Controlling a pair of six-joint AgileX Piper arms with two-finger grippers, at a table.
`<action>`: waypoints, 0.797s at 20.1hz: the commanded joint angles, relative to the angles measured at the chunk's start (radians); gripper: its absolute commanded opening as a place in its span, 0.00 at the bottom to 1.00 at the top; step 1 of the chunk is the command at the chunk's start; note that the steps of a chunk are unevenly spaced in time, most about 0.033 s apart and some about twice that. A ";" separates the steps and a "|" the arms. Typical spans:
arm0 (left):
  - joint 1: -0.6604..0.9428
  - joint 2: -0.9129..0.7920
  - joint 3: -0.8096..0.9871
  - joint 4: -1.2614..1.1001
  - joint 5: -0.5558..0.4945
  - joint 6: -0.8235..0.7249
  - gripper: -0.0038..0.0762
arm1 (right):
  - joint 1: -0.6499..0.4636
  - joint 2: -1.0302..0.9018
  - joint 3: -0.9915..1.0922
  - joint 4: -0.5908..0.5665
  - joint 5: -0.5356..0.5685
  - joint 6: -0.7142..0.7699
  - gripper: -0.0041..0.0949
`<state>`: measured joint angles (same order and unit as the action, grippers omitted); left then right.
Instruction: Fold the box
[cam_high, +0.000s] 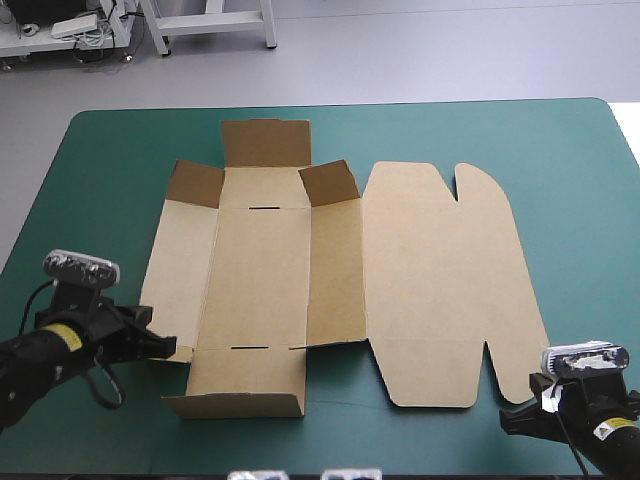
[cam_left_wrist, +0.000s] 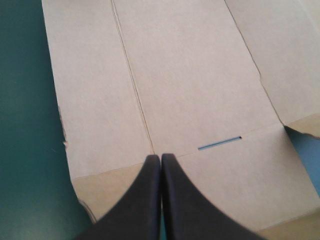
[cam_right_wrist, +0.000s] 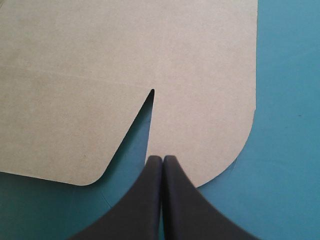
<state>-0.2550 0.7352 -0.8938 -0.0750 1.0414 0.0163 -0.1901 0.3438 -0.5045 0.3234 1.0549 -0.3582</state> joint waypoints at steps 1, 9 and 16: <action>-0.002 0.136 -0.089 0.062 -0.092 0.007 0.04 | -0.001 0.008 -0.025 0.017 -0.044 -0.005 0.02; 0.355 0.477 -0.240 -0.089 -0.179 0.131 0.04 | -0.001 0.008 -0.025 0.015 -0.044 -0.005 0.02; 0.833 0.726 -0.240 -0.710 0.012 0.560 0.04 | -0.001 0.008 -0.025 0.015 -0.046 -0.004 0.02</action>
<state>0.5233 1.4413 -1.1000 -0.6497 1.0164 0.5238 -0.1901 0.3438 -0.5045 0.3217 1.0549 -0.3582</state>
